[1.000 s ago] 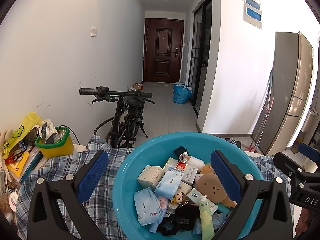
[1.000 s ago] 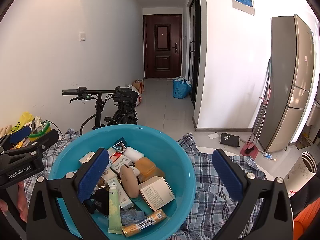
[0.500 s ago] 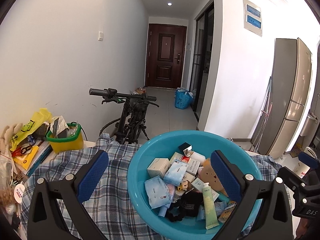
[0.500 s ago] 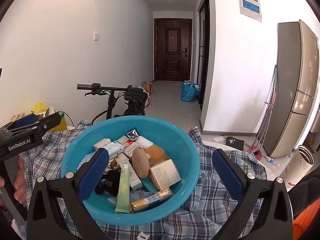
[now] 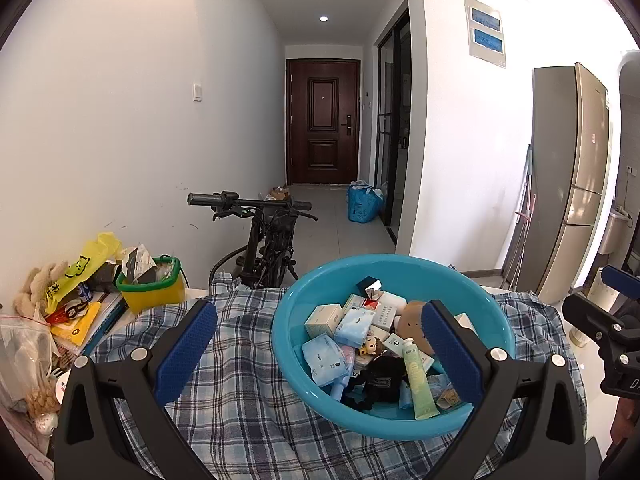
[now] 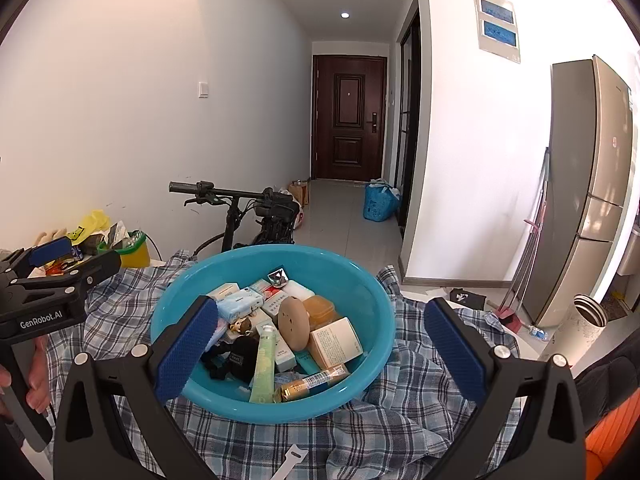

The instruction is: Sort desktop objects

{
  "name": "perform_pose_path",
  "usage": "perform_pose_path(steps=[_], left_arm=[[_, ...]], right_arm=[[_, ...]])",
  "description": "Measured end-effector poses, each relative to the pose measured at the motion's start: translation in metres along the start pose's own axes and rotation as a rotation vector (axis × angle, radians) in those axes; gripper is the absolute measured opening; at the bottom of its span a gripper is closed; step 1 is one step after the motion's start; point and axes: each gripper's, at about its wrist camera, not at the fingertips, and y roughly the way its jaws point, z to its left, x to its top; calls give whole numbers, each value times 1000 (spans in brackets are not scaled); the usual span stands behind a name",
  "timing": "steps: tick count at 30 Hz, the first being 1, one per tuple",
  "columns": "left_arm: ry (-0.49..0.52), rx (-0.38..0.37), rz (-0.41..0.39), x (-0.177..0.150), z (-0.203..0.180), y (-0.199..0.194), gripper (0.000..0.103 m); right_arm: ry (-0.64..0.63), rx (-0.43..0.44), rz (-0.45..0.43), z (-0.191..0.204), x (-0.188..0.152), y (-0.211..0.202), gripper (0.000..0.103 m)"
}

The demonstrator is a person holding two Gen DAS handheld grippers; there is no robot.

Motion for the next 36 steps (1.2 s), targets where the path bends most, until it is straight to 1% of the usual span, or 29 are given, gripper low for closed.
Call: perform_pose_path(steps=[3, 6, 9, 14, 19, 21, 27, 30, 32, 33, 34, 35, 36], left_arm=[[0, 2, 4, -2, -2, -4, 103], [-13, 9, 22, -12, 0, -8, 103], [-22, 19, 18, -30, 1, -16, 103], [-2, -19, 76, -59, -9, -23, 103], [28, -24, 111, -84, -21, -26, 103], [49, -16, 128, -94, -27, -25, 103], [45, -31, 203, -122, -29, -16, 103], [39, -29, 224, -130, -25, -13, 103], [36, -27, 237, -134, -23, -10, 103], [34, -26, 242, -135, -22, -9, 103], [34, -26, 246, -137, -22, -9, 103], [35, -26, 250, -138, -21, -8, 103], [36, -27, 254, -139, -21, -8, 103]], right_arm=[[-1, -6, -12, 1, 0, -5, 102], [-4, -7, -4, 2, -7, -8, 102], [-8, -3, 21, 1, -22, -12, 102], [-10, 22, 62, 3, -49, -19, 102], [-15, 47, 91, 9, -75, -23, 102], [-22, 62, 116, 11, -85, -22, 99], [-23, 92, 181, 16, -114, -19, 90], [-30, 121, 219, 20, -129, -17, 82], [-41, 140, 251, 24, -140, -15, 75], [-47, 149, 266, 27, -145, -13, 74], [-55, 158, 285, 30, -153, -12, 69], [-63, 168, 305, 33, -159, -10, 62], [-68, 184, 325, 36, -166, -8, 53]])
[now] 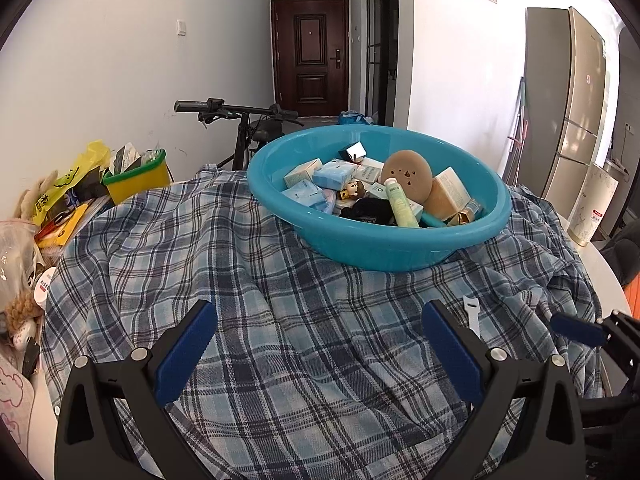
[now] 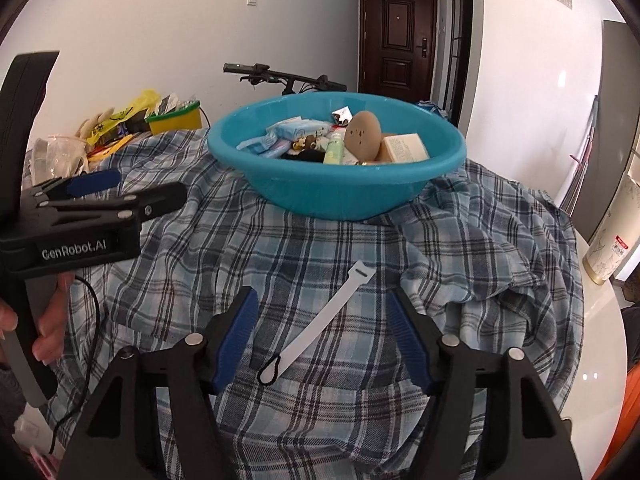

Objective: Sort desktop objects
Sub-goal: 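Move the right gripper down to the white strap on the shirt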

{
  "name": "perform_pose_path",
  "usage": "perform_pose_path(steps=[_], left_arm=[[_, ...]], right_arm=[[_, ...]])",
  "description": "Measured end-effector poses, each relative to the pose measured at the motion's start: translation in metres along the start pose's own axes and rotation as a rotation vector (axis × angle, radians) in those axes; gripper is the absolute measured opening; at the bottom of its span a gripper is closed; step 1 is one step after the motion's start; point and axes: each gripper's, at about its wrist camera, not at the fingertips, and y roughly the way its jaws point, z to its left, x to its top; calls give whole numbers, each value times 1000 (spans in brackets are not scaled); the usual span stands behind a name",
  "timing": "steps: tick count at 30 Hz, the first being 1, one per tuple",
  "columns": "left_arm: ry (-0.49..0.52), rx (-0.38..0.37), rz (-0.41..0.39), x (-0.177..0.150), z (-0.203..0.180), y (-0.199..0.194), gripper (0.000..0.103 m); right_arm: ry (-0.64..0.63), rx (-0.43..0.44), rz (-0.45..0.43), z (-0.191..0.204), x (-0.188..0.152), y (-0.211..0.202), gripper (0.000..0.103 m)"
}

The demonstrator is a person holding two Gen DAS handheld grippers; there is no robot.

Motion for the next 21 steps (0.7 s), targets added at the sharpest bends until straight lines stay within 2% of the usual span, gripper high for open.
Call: perform_pose_path(steps=[2, 5, 10, 21], left_arm=[[-2, -11, 8, -1, 0, 2, 103], [-7, -28, 13, 1, -1, 3, 103], [12, -29, 3, 3, -5, 2, 103], [18, -31, 26, -3, -7, 9, 103]], right_arm=[[9, 43, 36, 3, -12, 9, 41], [4, 59, 83, 7, -26, 22, 32], [-5, 79, 120, 12, -41, 29, 31], [-13, 85, 143, 19, -45, 33, 31]])
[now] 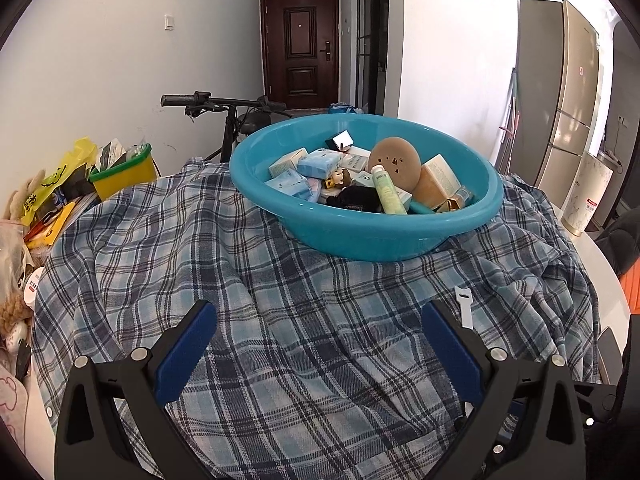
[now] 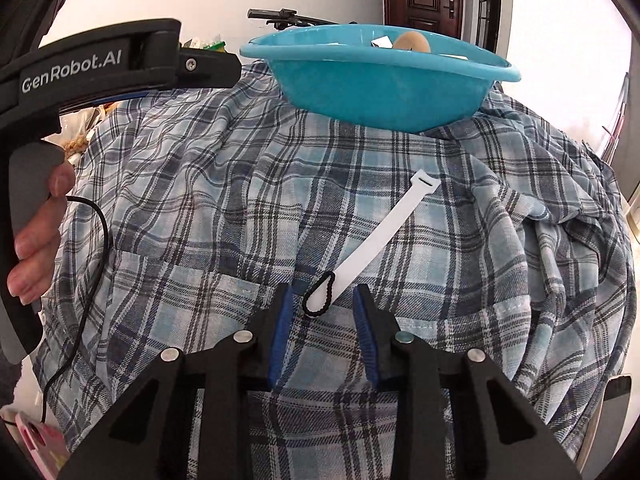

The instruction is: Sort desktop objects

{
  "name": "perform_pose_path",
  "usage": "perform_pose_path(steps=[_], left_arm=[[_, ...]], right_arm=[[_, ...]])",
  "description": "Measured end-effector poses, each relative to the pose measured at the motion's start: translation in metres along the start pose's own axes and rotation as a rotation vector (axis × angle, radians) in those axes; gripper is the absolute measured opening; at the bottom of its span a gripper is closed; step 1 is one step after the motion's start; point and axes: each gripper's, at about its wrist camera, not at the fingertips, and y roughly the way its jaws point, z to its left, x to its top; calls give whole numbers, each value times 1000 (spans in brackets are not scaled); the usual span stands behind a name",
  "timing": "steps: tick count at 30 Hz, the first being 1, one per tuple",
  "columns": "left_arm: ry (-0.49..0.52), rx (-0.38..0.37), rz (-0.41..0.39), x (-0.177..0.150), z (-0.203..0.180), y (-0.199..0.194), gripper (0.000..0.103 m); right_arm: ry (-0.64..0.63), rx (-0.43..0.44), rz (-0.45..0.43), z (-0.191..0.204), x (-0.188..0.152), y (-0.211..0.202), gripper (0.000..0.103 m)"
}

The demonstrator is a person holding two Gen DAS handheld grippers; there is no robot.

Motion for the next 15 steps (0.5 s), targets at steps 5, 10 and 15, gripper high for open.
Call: perform_pose_path(steps=[5, 10, 15], left_arm=[[-1, -1, -1, 0, 0, 0, 103], [2, -4, 3, -1, 0, 1, 103], [6, -5, 3, -1, -2, 1, 103]], right_arm=[[-21, -25, 14, 0, 0, -2, 21], [-8, -44, 18, -10, 0, -9, 16], [1, -89, 4, -22, 1, -19, 9]])
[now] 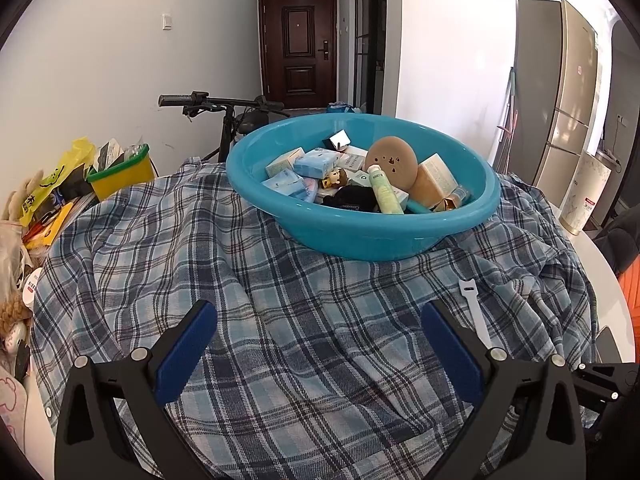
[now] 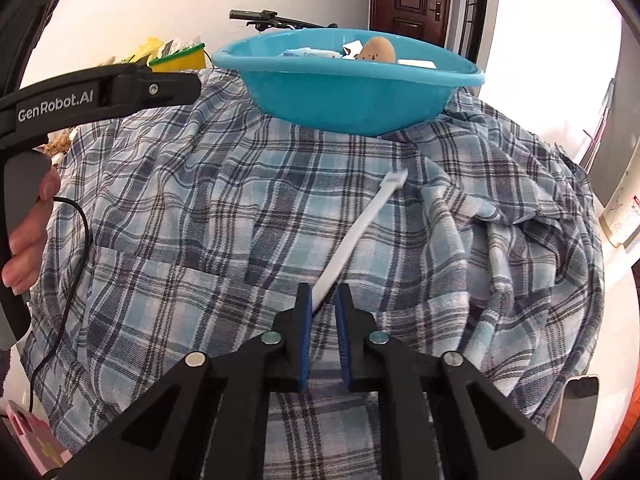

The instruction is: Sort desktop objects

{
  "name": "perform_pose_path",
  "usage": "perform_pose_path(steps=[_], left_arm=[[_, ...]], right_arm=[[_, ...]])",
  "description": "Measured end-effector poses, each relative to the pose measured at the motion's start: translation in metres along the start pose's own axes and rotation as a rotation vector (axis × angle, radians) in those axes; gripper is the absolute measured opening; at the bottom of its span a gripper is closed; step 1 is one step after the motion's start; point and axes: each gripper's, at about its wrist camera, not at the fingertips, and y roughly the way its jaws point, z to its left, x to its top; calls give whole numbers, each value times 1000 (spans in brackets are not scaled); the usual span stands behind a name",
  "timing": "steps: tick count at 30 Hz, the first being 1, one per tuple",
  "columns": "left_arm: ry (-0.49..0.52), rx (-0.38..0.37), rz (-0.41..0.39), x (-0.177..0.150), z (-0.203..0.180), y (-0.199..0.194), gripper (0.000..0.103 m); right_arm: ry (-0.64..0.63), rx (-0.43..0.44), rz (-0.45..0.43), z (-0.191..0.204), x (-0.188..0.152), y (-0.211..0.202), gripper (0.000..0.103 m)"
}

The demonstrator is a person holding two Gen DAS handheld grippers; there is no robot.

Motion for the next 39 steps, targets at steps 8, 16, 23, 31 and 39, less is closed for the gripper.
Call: perform_pose_path(steps=[8, 16, 23, 31, 39], left_arm=[[5, 0, 2, -1, -2, 0, 103], [5, 0, 2, -1, -1, -1, 103], [-4, -1, 10, -1, 4, 0, 103], [-1, -5, 18, -2, 4, 3, 103], [-12, -7, 26, -4, 7, 5, 103]], right_arm=[[123, 98, 18, -20, 9, 6, 9], [126, 55, 45, -20, 26, 29, 9], [118, 39, 68, -19, 28, 38, 15], [36, -25, 63, -4, 27, 39, 21], [79, 0, 10, -12, 33, 27, 6]])
